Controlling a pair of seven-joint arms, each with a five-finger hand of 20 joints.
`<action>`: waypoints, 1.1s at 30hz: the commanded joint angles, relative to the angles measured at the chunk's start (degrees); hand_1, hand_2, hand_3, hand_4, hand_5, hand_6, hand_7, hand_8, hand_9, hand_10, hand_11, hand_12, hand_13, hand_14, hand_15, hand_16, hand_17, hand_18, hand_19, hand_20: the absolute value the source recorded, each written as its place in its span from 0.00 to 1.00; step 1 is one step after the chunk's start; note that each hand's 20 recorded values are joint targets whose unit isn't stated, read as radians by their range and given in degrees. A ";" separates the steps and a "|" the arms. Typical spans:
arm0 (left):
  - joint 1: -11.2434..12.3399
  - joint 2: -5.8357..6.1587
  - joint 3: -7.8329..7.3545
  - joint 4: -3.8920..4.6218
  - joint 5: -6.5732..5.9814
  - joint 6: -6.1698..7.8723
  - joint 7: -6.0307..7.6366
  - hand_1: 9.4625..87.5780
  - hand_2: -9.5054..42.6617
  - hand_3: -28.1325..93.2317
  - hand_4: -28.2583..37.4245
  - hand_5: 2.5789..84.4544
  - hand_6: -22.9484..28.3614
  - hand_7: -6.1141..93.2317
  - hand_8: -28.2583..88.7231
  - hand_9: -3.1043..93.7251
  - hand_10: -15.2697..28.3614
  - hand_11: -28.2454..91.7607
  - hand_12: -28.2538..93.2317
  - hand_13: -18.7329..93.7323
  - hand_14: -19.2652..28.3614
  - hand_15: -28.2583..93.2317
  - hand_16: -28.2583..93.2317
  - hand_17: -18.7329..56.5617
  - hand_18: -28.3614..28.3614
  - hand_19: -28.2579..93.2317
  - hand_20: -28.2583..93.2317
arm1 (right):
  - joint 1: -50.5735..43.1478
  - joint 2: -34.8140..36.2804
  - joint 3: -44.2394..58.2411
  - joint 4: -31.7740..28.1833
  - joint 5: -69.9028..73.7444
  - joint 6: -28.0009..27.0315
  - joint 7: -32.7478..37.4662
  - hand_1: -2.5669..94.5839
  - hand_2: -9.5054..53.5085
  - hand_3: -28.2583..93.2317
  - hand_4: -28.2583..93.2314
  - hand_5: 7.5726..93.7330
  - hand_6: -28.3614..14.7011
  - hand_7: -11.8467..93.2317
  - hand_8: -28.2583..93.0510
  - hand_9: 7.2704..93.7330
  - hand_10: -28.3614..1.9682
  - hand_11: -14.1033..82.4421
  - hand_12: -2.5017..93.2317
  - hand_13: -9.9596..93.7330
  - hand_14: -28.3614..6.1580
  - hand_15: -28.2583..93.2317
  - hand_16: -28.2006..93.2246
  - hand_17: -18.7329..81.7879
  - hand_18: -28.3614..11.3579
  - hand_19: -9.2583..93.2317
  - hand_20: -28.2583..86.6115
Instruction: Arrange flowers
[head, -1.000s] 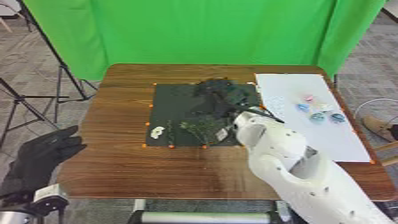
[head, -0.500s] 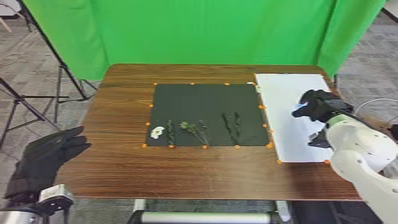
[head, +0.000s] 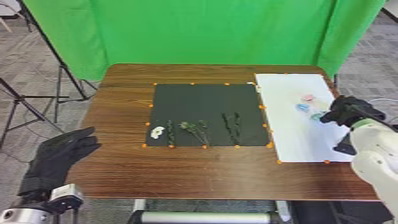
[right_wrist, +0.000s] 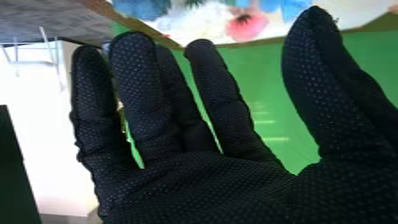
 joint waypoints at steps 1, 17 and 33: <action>-0.32 -0.08 0.45 0.28 -0.17 -0.12 0.15 0.22 0.31 0.90 0.24 0.55 0.73 0.20 0.17 0.46 0.87 0.58 0.33 0.44 1.00 0.75 0.13 0.14 0.88 0.70 0.39 | 2.66 -1.20 -3.68 1.89 -2.28 0.49 0.95 0.34 0.04 0.91 0.00 0.47 0.48 0.28 0.14 0.45 0.29 0.36 0.21 0.56 0.40 0.84 0.36 0.43 0.11 0.82 0.38; -0.78 -0.15 0.74 0.50 -0.32 -0.24 0.08 0.23 0.31 0.90 0.24 0.55 0.73 0.20 0.17 0.46 0.87 0.58 0.32 0.44 1.00 0.75 0.13 0.14 0.88 0.70 0.39 | 6.44 -2.35 -9.37 4.61 -5.84 -1.18 3.22 0.36 0.03 0.91 0.00 0.50 0.53 0.29 0.13 0.49 0.33 0.38 0.21 0.58 0.43 0.83 0.37 0.43 0.11 0.83 0.36; -2.53 -0.54 1.44 0.71 0.60 -1.04 -1.25 0.23 0.31 0.90 0.24 0.55 0.73 0.21 0.17 0.46 0.87 0.58 0.32 0.44 1.00 0.75 0.13 0.14 0.88 0.70 0.39 | 11.48 -1.75 -16.50 4.93 -9.59 2.72 4.52 0.35 0.03 0.90 0.00 0.49 0.51 0.28 0.14 0.50 0.30 0.38 0.21 0.59 0.41 0.83 0.38 0.42 0.07 0.83 0.35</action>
